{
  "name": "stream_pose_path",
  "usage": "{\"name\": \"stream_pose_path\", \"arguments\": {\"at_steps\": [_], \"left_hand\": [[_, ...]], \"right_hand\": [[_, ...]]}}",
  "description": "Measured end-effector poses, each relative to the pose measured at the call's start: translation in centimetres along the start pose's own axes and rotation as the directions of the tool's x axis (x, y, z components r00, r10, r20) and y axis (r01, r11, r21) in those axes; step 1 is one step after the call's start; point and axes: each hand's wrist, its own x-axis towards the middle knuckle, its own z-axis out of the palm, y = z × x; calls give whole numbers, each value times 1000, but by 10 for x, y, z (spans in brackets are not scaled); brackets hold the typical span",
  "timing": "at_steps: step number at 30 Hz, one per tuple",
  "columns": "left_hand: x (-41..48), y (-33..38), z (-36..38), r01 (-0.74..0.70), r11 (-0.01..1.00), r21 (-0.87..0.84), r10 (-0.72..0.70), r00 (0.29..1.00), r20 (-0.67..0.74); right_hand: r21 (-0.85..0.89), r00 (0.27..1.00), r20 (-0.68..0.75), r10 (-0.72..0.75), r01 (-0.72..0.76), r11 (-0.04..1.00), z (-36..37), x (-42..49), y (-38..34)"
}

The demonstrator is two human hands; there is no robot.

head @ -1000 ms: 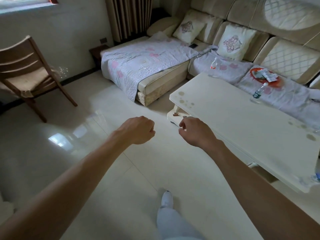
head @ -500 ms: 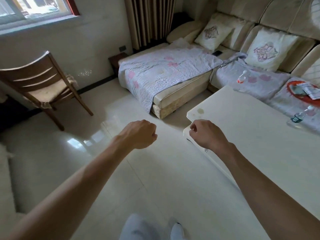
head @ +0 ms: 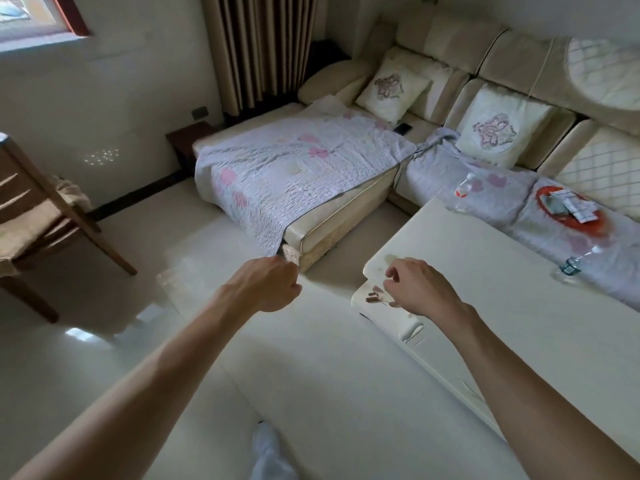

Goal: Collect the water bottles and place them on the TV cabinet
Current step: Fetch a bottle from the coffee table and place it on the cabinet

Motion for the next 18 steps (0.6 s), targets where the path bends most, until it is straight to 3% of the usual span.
{"name": "stream_pose_path", "arguments": {"at_steps": [6,18], "left_hand": [[67,-49,-44,-110,993,-29,105,982,-156],[182,-104,-59,-155,988,-1,154,987,-50]], "right_hand": [[71,995,-97,11,-4,997,-26,61,-51],[56,992,-103,68,-62,996,-38,177,-39]]}}
